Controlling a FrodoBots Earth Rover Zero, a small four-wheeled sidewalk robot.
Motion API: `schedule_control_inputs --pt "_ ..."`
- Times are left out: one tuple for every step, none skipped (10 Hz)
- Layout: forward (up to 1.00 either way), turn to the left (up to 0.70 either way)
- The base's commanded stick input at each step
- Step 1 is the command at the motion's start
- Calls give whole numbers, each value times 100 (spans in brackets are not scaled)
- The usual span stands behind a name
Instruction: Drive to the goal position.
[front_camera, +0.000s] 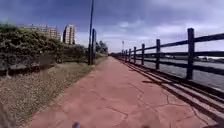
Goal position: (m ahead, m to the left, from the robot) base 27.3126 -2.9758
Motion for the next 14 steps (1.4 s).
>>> schedule_control_inputs --pt "70 0" --pt "70 0" --pt "70 0" --pt "70 0" --pt "70 0" --pt "70 0" --pt "70 0" --pt "70 0" --pt "70 0" --pt "70 0" --pt "70 0" --pt "70 0" --pt "70 0" --pt "70 0"
